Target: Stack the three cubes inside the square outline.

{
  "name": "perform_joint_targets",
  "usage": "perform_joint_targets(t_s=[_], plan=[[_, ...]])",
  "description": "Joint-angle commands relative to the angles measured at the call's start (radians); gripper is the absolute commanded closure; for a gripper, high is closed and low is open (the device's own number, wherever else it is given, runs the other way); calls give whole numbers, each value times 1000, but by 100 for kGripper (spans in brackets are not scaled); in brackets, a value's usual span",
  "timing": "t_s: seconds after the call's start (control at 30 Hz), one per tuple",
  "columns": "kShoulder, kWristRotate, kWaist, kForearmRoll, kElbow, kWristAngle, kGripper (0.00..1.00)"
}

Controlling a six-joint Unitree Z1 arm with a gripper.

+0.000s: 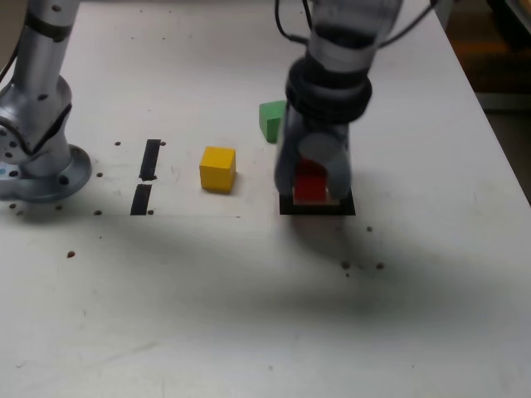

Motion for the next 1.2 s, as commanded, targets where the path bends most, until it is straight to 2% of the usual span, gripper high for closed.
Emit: perform_joint_targets(t_s=[0.0,0.2,0.87,1.07,1.13,1.17], plan=[[4,0,14,-6,3,2,84],[-2,2,48,1,6,17,84],[28,15,58,-11,1,13,82],[39,28,64,-12,0,6,77],[38,29,64,-10,-2,7,71],[36,29,65,-9,-3,7,64]])
